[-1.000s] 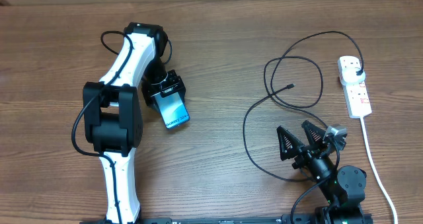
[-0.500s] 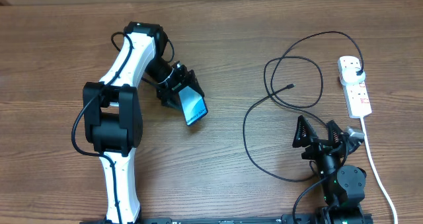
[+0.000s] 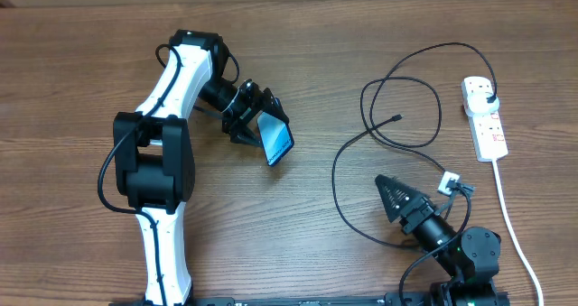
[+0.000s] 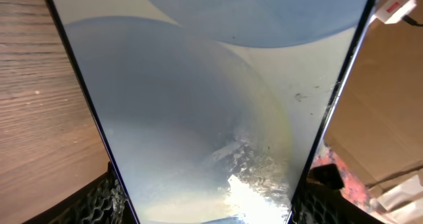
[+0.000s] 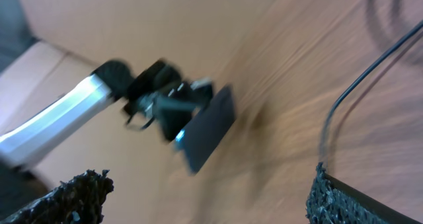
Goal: Plug charger to phone and switch on socket
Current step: 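Reach the right gripper toward the phone held by the left gripper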
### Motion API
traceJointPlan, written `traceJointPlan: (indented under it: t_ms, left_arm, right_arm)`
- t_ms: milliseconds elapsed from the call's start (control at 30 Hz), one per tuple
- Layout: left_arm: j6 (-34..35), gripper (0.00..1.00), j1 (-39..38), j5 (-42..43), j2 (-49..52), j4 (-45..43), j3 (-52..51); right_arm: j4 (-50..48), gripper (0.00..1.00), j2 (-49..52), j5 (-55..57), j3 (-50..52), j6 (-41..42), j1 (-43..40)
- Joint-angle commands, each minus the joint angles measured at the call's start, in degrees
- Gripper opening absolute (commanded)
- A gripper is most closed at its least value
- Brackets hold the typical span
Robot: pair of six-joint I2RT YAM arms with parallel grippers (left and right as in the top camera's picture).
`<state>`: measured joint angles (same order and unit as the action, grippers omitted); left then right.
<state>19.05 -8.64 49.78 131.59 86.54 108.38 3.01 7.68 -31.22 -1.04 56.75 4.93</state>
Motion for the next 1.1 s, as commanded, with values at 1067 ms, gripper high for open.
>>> traceJointPlan:
  t_ms: [1067]
  left_arm:
    - [-1.3,0.61,-0.3,5.4,0.5,0.2,1.5]
  right_arm:
    - [1.9,1.0,48.7,48.4,-32.9,-13.1,44.0]
